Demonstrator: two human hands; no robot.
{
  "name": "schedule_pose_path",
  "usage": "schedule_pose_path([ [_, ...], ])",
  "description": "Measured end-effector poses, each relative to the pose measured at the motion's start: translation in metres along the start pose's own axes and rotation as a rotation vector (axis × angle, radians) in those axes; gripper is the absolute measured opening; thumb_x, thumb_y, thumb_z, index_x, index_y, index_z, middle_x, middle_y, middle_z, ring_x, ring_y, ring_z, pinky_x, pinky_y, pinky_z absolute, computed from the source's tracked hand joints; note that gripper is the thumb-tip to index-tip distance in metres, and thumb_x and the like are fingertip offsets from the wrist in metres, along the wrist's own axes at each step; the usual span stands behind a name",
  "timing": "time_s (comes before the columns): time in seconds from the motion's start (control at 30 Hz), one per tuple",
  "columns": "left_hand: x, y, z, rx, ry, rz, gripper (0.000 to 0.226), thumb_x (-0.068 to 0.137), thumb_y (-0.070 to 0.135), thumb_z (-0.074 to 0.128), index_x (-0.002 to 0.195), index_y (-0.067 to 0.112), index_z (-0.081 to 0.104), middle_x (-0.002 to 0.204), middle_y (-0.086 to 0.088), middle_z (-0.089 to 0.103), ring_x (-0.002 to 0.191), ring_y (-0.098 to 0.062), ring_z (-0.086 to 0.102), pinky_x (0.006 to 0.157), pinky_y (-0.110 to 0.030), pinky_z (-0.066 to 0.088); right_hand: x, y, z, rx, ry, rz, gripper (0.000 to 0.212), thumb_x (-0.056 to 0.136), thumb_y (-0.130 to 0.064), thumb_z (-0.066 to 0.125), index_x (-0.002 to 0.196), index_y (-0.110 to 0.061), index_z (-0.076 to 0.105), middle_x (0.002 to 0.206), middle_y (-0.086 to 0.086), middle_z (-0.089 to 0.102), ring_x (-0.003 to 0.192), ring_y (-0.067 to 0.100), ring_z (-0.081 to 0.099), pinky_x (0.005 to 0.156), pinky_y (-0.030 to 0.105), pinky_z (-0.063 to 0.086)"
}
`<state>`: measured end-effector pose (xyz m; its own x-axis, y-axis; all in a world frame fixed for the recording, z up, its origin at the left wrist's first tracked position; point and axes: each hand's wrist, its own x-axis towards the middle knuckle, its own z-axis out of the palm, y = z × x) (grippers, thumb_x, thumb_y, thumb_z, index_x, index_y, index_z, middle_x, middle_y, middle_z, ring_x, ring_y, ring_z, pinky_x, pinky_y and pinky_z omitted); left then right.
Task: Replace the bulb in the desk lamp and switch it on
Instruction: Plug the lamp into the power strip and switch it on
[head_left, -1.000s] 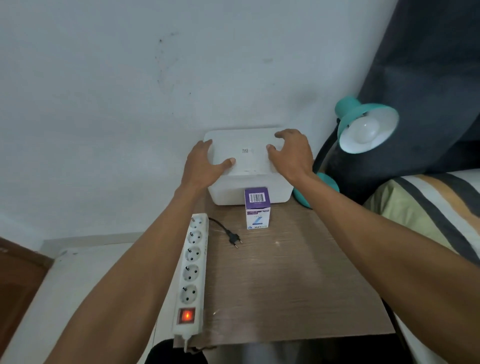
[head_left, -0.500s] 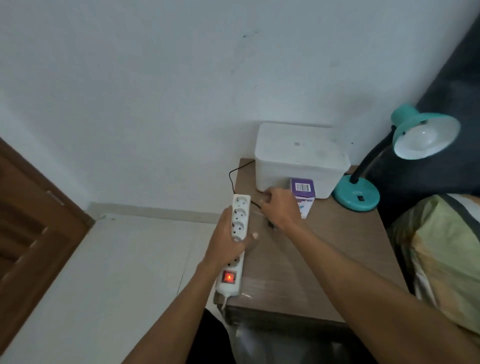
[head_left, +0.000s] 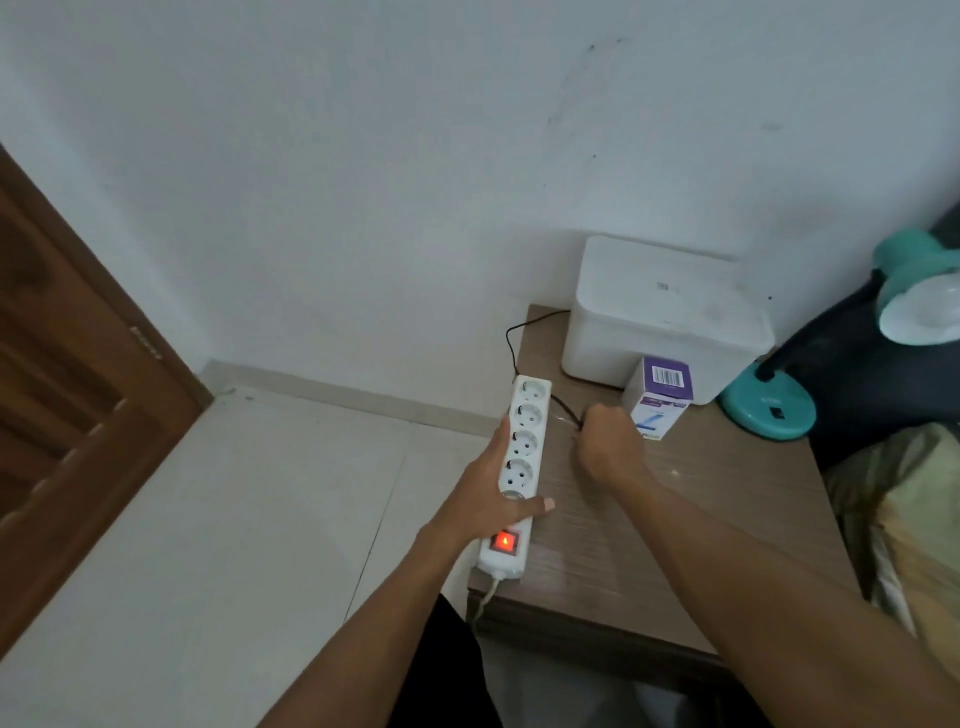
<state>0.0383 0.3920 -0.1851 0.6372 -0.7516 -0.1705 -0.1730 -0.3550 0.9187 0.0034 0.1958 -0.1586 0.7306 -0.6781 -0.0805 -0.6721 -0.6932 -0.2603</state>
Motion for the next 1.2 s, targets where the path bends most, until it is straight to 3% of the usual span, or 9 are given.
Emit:
schedule_pose_path([
  [0.17, 0.001, -0.006, 0.0, -0.041, 0.021, -0.004, 0.119, 0.076, 0.029, 0.091, 0.146, 0.058, -0.001, 0.123, 0.034, 0.053, 0.102, 0.022, 0.057, 0.08, -0.002, 0.047, 0.004, -0.007, -0.012, 0.21, 0.044, 0.097, 0.018, 0.085, -0.013, 0.059, 0.096, -0.008, 0.073, 0.097, 0.016, 0.07, 0.088, 0.034, 0.065, 0.07, 0.033, 0.049],
  [0.37, 0.002, -0.006, 0.001, -0.059, 0.034, -0.004, 0.12, 0.074, 0.035, 0.091, 0.151, 0.058, 0.001, 0.126, 0.014, 0.064, 0.107, 0.0, 0.066, 0.09, -0.02, 0.056, -0.002, -0.04, -0.041, 0.709, 0.146, 0.037, 0.016, 0.083, -0.014, 0.078, 0.098, -0.013, 0.074, 0.086, -0.003, 0.072, 0.077, 0.008, 0.065, 0.074, 0.022, 0.054],
  [0.47, 0.004, -0.007, 0.002, -0.051, 0.043, 0.002, 0.12, 0.074, 0.037, 0.091, 0.158, 0.051, 0.006, 0.124, 0.012, 0.066, 0.106, -0.003, 0.068, 0.092, -0.027, 0.059, -0.009, -0.05, -0.039, 0.745, 0.117, -0.037, 0.012, 0.081, -0.012, 0.079, 0.09, -0.016, 0.072, 0.08, -0.004, 0.07, 0.073, 0.005, 0.064, 0.064, 0.013, 0.047],
  [0.63, 0.006, -0.008, 0.002, -0.03, 0.047, 0.005, 0.118, 0.075, 0.036, 0.09, 0.159, 0.047, 0.008, 0.12, 0.013, 0.067, 0.097, 0.008, 0.066, 0.079, -0.009, 0.054, -0.019, -0.05, -0.024, 0.71, 0.071, -0.05, 0.011, 0.08, -0.009, 0.079, 0.087, -0.013, 0.072, 0.079, -0.001, 0.07, 0.074, 0.01, 0.065, 0.07, 0.024, 0.053],
  [0.77, 0.006, -0.011, 0.002, -0.029, 0.054, 0.024, 0.119, 0.073, 0.037, 0.09, 0.16, 0.046, 0.01, 0.119, 0.011, 0.068, 0.102, -0.003, 0.069, 0.09, -0.028, 0.06, -0.026, -0.048, -0.016, 0.745, 0.096, -0.017, 0.013, 0.078, -0.011, 0.081, 0.078, -0.017, 0.069, 0.077, -0.004, 0.07, 0.073, 0.009, 0.066, 0.061, 0.016, 0.048],
  [0.9, 0.007, -0.012, 0.002, -0.021, 0.057, 0.029, 0.12, 0.073, 0.037, 0.091, 0.16, 0.044, 0.009, 0.119, 0.009, 0.069, 0.1, -0.005, 0.07, 0.088, -0.028, 0.061, -0.025, -0.046, -0.014, 0.742, 0.104, -0.03, 0.012, 0.078, -0.012, 0.081, 0.076, -0.016, 0.069, 0.073, -0.006, 0.069, 0.067, 0.003, 0.063, 0.053, 0.006, 0.043],
  [0.97, 0.007, -0.013, 0.002, -0.015, 0.057, 0.029, 0.12, 0.073, 0.036, 0.091, 0.161, 0.043, 0.009, 0.118, 0.008, 0.07, 0.099, -0.005, 0.07, 0.087, -0.027, 0.061, -0.025, -0.046, -0.011, 0.717, 0.102, -0.045, 0.009, 0.079, -0.013, 0.08, 0.078, -0.015, 0.071, 0.074, -0.005, 0.07, 0.069, 0.005, 0.065, 0.056, 0.009, 0.044],
  [1.1, 0.008, -0.015, 0.004, -0.02, 0.061, 0.03, 0.118, 0.073, 0.036, 0.09, 0.161, 0.04, 0.011, 0.122, 0.007, 0.069, 0.104, -0.006, 0.07, 0.091, -0.031, 0.06, -0.026, -0.045, 0.005, 0.619, 0.145, -0.071, 0.005, 0.081, -0.016, 0.078, 0.085, -0.015, 0.074, 0.078, -0.006, 0.071, 0.073, 0.008, 0.066, 0.067, 0.03, 0.055],
  [1.2, 0.009, -0.017, 0.004, -0.025, 0.059, 0.029, 0.118, 0.074, 0.034, 0.09, 0.162, 0.039, 0.011, 0.121, 0.008, 0.07, 0.103, -0.004, 0.07, 0.09, -0.028, 0.06, -0.024, -0.044, 0.01, 0.618, 0.166, -0.053, 0.006, 0.081, -0.018, 0.077, 0.087, -0.016, 0.076, 0.078, -0.006, 0.073, 0.073, 0.007, 0.067, 0.068, 0.034, 0.058],
])
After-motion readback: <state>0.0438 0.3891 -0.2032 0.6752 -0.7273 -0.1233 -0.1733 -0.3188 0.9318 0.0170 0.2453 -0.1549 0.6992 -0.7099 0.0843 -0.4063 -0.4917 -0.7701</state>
